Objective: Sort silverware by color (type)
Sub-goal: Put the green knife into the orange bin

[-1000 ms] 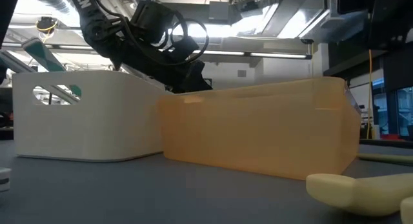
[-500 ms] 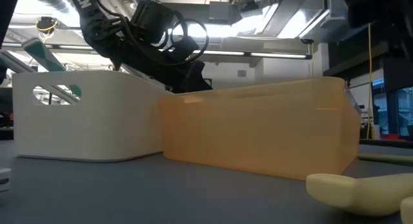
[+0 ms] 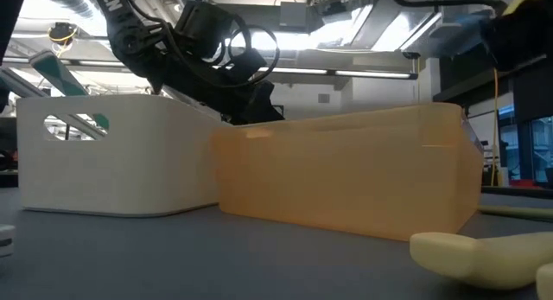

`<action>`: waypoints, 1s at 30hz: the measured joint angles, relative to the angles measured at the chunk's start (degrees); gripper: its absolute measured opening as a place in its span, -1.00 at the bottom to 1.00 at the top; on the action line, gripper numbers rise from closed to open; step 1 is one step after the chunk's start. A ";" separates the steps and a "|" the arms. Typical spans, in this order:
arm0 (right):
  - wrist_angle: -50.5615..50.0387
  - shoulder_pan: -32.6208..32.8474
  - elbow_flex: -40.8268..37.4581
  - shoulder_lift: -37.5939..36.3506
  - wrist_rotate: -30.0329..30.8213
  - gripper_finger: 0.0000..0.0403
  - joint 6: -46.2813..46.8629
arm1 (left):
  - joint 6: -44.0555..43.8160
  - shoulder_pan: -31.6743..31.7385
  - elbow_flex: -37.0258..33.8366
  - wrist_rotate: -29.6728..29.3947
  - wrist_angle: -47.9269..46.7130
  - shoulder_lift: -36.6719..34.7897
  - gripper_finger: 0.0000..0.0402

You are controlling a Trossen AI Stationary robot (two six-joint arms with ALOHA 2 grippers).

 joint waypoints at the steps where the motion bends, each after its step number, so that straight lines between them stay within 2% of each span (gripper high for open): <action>1: 1.02 0.39 0.00 1.13 0.22 -0.26 0.26 | 0.00 0.00 0.00 0.00 0.00 0.00 -0.32; 14: 4.76 0.86 0.00 12.83 0.60 -0.26 3.50 | 0.00 0.00 0.00 0.00 0.00 0.00 -0.32; 30: 7.74 0.87 -0.02 15.01 0.52 -0.26 3.49 | 0.00 0.00 0.00 0.00 0.00 0.00 -0.32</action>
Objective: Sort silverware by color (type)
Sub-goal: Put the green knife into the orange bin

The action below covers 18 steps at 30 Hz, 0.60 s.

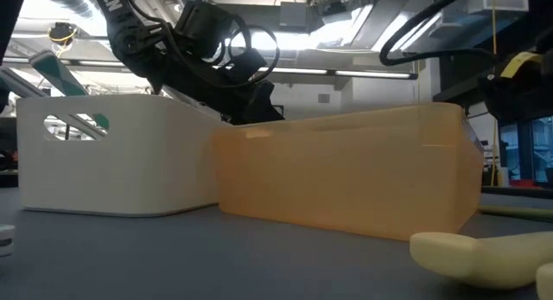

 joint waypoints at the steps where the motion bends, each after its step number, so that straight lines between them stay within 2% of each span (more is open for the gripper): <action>1: 0.00 -0.02 0.01 0.15 -0.01 -0.26 0.00 | 0.00 0.00 0.00 0.00 -0.02 0.00 -0.32; 18: -0.45 -0.02 0.15 1.49 -0.53 -0.26 -0.02 | 0.00 0.00 0.00 0.00 0.00 0.00 -0.32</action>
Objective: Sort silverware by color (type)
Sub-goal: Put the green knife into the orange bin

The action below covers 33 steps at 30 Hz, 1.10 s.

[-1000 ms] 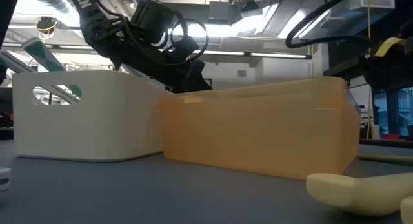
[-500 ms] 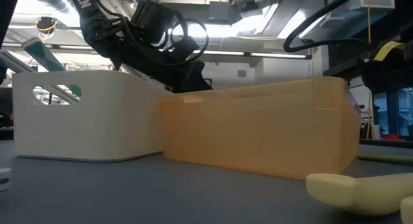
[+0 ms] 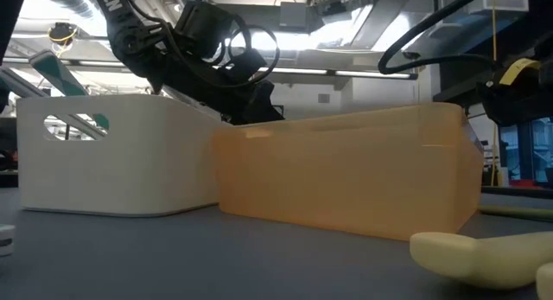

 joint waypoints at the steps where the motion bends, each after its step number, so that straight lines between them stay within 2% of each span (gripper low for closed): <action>1: 0.00 0.00 0.00 0.00 -0.01 -0.26 0.00 | 0.00 0.00 0.00 0.00 0.00 0.00 -0.32; 10: -0.12 0.00 -0.07 0.04 -0.19 -0.28 -0.02 | 0.00 0.00 0.00 0.00 0.00 0.00 -0.32; 23: -0.66 0.00 -0.17 0.07 1.27 -0.80 0.00 | 0.00 0.00 0.00 0.00 0.00 0.00 -0.32; 33: -0.42 0.00 -0.17 0.07 1.52 -0.84 -0.01 | 0.00 0.00 0.00 0.00 0.00 0.00 -0.32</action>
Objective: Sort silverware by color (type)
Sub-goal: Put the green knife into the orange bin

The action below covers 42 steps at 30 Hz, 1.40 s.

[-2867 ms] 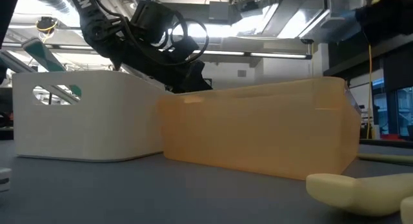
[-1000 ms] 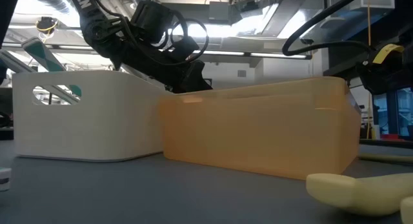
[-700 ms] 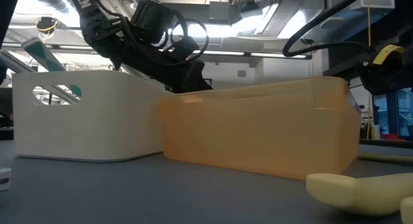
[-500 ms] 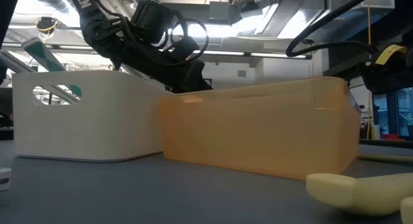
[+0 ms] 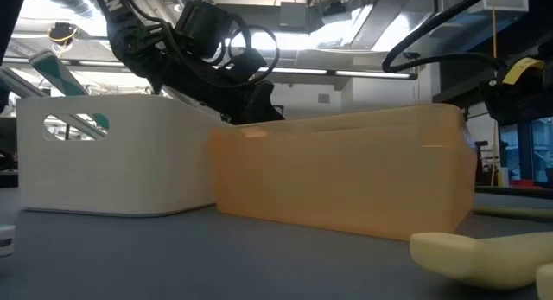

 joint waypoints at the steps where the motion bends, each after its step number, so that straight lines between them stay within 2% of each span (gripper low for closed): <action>1: 0.00 0.00 0.02 0.00 0.00 -0.84 -0.01 | 0.00 0.00 0.00 0.00 0.00 0.00 -0.32; 11: -0.78 -0.02 -0.01 -0.83 -0.43 -0.85 -0.04 | 0.00 -0.02 0.00 0.00 0.00 0.00 -0.32; 23: -2.14 -0.04 -0.13 -5.82 -2.04 -0.85 -0.71 | 0.00 0.00 0.00 0.00 0.00 0.00 -0.32; 42: -2.97 -0.02 -0.02 -16.76 -14.77 -0.85 -7.31 | 0.00 0.00 0.00 0.00 0.00 0.00 -0.32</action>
